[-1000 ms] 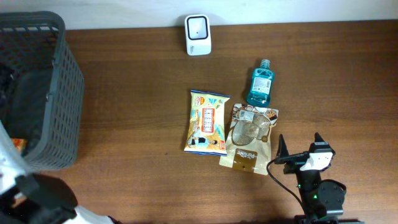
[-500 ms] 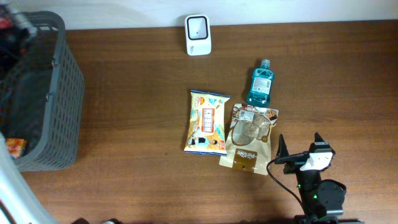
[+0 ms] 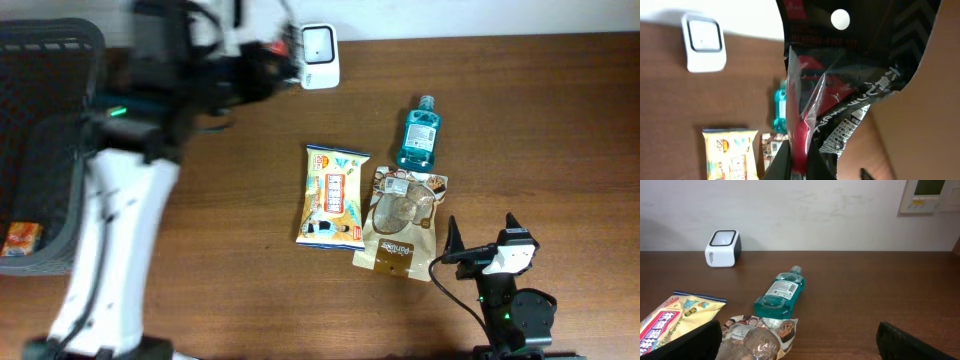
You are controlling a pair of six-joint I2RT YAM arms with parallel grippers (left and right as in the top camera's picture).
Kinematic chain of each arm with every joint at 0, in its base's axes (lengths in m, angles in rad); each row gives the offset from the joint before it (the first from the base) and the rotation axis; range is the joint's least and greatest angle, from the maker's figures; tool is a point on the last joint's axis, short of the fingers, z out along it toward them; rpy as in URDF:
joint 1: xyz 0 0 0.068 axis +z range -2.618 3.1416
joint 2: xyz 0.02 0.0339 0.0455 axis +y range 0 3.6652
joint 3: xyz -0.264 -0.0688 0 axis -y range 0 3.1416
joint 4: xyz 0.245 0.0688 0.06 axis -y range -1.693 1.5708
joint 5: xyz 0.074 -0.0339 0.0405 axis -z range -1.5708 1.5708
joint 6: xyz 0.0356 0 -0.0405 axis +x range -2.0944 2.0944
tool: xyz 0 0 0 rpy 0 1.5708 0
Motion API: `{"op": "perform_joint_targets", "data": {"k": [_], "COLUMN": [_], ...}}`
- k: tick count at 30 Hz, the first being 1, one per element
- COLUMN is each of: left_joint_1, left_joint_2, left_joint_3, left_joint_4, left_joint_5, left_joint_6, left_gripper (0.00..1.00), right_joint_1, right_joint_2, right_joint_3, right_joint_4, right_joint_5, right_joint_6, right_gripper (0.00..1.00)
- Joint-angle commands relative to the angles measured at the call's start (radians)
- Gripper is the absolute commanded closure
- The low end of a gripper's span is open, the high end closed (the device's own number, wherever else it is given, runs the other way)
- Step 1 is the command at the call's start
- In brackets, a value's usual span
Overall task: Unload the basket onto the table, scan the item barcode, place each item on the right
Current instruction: 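Carry the tool set out and drop it beside the mouthwash bottle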
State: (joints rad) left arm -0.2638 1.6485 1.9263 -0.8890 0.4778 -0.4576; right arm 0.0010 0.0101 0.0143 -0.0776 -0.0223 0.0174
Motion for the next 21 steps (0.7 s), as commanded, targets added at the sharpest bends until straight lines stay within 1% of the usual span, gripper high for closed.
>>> {"op": "perform_joint_targets", "data": {"k": [1,5,7,10,13,15,16,18,21], "left_joint_1": [-0.138,-0.282,-0.319,-0.364,-0.398,-0.413,-0.418,-0.43,-0.447], "left_joint_2": [0.11,0.283,0.34,0.428,0.517,0.571,0.591,0.629,0.664], "left_joint_3": [0.018,0.018,0.018,0.018,0.018,0.018,0.018,0.018,0.018], "left_joint_4": [0.002,0.021,0.033,0.05,0.075,0.085,0.087,0.092,0.101], "left_joint_5": [-0.17,-0.227,-0.267,-0.366,-0.49,-0.524,-0.522,-0.514,-0.492], "left_joint_6": [-0.005,-0.005,-0.005,-0.012,-0.08,-0.109,-0.124,-0.152,-0.16], "left_gripper": [1.0,1.0,1.0,1.0,1.0,1.0,0.99,0.92,0.86], "right_joint_1": [0.005,0.005,0.005,0.006,0.005,0.005,0.005,0.005,0.005], "right_joint_2": [-0.006,-0.006,-0.006,-0.006,-0.006,-0.006,-0.006,-0.006,-0.006], "right_joint_3": [-0.009,-0.009,-0.009,-0.009,-0.009,-0.009,-0.009,-0.009,-0.009], "right_joint_4": [-0.002,-0.001,-0.001,-0.001,-0.001,-0.001,-0.001,-0.001,-0.001], "right_joint_5": [0.008,0.008,0.008,0.008,0.008,0.008,0.008,0.008,0.008], "right_joint_6": [-0.006,-0.006,-0.006,-0.005,-0.006,-0.005,-0.006,-0.006,-0.005], "right_gripper": [0.02,0.02,0.02,0.02,0.02,0.02,0.02,0.02,0.02]}}
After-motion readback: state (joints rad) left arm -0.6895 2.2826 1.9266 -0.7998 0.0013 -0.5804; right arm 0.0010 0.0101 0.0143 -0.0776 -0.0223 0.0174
